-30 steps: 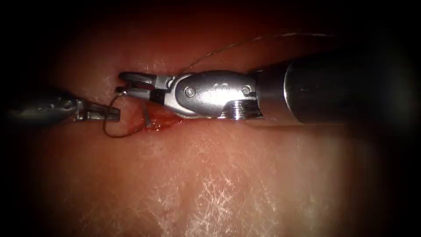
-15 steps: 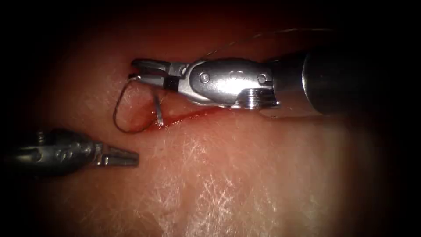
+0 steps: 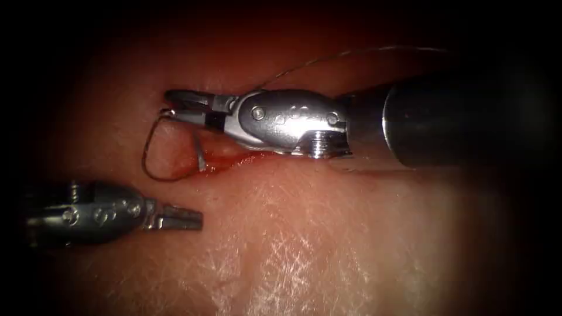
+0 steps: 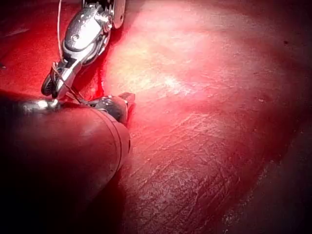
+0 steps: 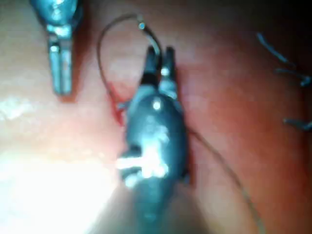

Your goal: Wound Closure

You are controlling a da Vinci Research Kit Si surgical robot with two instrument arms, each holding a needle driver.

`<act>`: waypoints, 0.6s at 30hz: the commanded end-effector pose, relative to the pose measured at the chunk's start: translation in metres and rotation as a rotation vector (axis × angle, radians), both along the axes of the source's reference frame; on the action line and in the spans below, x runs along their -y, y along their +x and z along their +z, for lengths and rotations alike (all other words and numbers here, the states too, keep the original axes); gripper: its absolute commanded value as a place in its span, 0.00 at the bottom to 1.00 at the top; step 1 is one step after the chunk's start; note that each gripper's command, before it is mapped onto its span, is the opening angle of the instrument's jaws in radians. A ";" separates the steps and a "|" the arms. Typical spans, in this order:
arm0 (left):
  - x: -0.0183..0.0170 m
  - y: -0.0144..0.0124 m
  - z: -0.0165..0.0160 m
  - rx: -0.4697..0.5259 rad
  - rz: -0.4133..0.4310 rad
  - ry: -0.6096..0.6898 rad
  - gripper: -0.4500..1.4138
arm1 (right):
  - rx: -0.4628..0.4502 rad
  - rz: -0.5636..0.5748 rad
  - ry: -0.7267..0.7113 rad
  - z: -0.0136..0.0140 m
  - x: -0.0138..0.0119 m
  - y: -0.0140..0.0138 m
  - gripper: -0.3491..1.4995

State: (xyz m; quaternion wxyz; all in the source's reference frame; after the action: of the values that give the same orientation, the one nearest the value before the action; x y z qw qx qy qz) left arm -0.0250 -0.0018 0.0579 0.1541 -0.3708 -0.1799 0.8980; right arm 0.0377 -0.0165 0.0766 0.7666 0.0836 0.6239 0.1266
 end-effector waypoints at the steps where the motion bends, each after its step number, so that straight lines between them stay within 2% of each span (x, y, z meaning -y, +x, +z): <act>1: 0.0004 -0.0007 0.0008 0.002 0.001 0.001 0.05 | 0.001 0.007 0.016 0.0004 0.0004 0.0006 0.00; 9: 0.0016 -0.0026 0.0025 0.020 0.021 0.004 0.05 | 0.006 0.029 0.084 0.0003 0.0003 0.0004 0.00; 18: 0.0018 -0.0016 0.0051 0.020 0.028 0.002 0.06 | 0.007 0.036 0.120 0.0003 0.0002 0.0003 0.00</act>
State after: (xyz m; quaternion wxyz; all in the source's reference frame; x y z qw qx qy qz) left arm -0.0259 -0.0032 0.0627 0.1394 -0.3760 -0.1861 0.8970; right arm 0.0372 -0.0163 0.0765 0.7601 0.1186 0.6129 0.1803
